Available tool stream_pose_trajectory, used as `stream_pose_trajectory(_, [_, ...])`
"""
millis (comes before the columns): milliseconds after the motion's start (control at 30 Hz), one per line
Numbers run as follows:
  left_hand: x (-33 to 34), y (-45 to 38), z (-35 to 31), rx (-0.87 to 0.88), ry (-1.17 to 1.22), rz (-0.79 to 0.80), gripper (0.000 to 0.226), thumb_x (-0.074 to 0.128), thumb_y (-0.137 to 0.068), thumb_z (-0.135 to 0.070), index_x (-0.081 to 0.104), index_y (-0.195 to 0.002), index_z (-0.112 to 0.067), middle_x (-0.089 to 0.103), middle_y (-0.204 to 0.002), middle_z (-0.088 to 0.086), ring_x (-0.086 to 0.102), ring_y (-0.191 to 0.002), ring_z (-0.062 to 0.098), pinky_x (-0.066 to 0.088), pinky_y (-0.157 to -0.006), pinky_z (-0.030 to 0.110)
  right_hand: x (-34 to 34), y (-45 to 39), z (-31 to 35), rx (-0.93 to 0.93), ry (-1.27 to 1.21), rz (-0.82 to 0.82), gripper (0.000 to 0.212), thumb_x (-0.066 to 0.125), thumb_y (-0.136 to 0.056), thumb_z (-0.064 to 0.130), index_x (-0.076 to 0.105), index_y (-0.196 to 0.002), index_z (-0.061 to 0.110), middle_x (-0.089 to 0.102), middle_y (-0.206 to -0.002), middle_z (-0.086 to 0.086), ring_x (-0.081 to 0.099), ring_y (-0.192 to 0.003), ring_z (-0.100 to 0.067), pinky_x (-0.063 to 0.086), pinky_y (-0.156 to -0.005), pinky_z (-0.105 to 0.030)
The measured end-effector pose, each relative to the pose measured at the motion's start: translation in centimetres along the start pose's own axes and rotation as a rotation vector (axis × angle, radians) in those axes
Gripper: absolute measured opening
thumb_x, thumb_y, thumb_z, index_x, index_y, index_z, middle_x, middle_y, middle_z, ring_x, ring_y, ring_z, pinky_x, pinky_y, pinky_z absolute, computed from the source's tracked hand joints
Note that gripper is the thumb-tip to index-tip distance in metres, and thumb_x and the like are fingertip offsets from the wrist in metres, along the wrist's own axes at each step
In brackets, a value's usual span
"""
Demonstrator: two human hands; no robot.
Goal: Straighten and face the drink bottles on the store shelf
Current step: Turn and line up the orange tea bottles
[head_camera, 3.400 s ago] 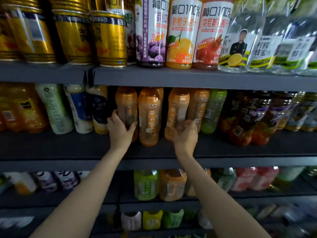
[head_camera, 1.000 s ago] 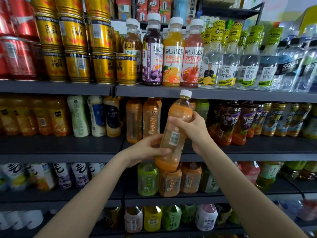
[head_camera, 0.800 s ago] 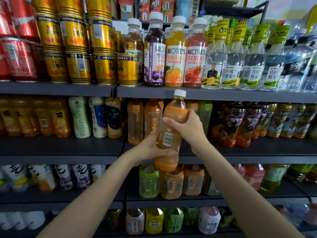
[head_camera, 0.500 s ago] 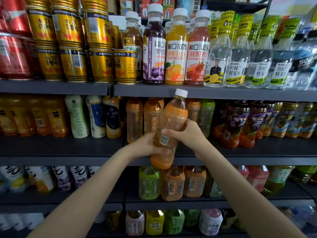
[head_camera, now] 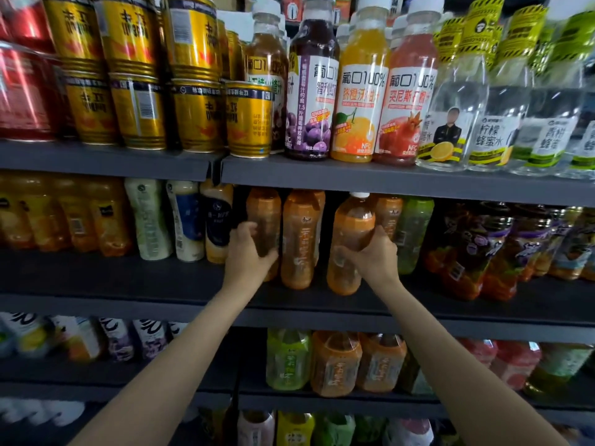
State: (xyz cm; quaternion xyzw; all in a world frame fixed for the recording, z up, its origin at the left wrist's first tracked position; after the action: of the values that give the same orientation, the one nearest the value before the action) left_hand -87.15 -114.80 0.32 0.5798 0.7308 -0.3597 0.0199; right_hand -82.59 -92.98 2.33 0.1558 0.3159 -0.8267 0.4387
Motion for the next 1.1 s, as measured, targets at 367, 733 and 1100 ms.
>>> stream_pose_trajectory(367, [2.4, -2.6, 3.5, -0.145, 0.030, 0.072, 0.070, 0.075, -0.077, -0.025, 0.036, -0.132, -0.004, 0.049, -0.130, 0.014, 0.045, -0.123, 0.028, 0.038, -0.101, 0.037, 3.9, -1.4, -4.2, 0.078, 0.117, 0.030, 0.056, 0.076, -0.078, 0.027, 0.046, -0.119, 0.004, 0.054, -0.124, -0.015, 0.053, -0.113, -0.032, 0.049, -0.085, -0.038])
stream_pose_trajectory(733, [3.1, -2.3, 5.2, -0.083, -0.007, 0.001, 0.058, 0.074, -0.078, -0.028, 0.045, -0.122, -0.006, 0.055, -0.117, 0.011, 0.052, -0.112, 0.024, 0.044, -0.091, 0.034, 8.1, -4.3, -4.7, 0.157, 0.216, -0.042, 0.037, 0.065, -0.089, 0.025, 0.054, -0.115, 0.002, 0.057, -0.118, -0.016, 0.057, -0.107, -0.034, 0.046, -0.083, -0.039])
stream_pose_trajectory(1100, [3.4, -2.5, 5.5, -0.074, -0.011, 0.028, 0.055, 0.072, -0.079, -0.027, 0.042, -0.118, -0.002, 0.048, -0.113, 0.012, 0.048, -0.110, 0.025, 0.043, -0.090, 0.034, 11.5, -9.7, -5.3, 0.213, 0.314, 0.024, 0.037, 0.049, -0.097, 0.012, 0.039, -0.130, 0.000, 0.047, -0.133, -0.021, 0.052, -0.117, -0.036, 0.044, -0.093, -0.041])
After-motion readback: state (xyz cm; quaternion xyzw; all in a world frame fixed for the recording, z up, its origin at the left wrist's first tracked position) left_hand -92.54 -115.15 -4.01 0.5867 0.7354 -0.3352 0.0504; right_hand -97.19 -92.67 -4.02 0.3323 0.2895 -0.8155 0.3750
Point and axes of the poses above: each hand's wrist, its own y-axis away from the middle knuckle, its own x-axis out of the palm, z = x × y, the point moved 4 cm from there along -y, towards the middle knuckle
